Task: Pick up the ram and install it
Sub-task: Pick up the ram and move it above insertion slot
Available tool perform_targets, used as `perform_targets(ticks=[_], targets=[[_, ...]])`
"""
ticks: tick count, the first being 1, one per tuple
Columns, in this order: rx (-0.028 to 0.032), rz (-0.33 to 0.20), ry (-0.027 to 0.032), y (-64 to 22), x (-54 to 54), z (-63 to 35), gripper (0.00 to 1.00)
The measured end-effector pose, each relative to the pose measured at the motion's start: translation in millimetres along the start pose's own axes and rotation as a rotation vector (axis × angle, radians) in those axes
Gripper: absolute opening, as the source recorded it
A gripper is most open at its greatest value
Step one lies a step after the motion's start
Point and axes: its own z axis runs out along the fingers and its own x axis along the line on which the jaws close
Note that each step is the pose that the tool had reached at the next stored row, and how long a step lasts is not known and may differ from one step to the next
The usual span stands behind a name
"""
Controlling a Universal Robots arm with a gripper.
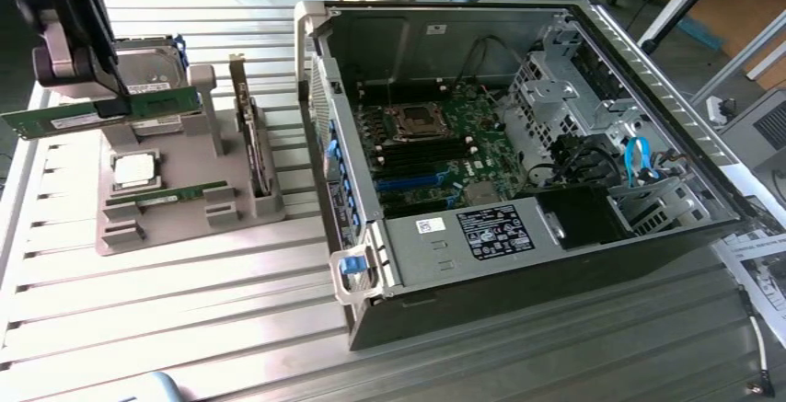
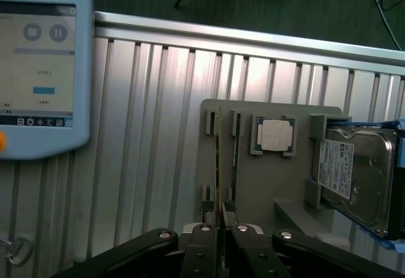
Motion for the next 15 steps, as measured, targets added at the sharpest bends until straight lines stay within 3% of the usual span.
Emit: perform_targets(ticks=[15], targets=[[-0.0001, 0.0, 0.0, 0.0, -0.2, -16.8, 0.14]])
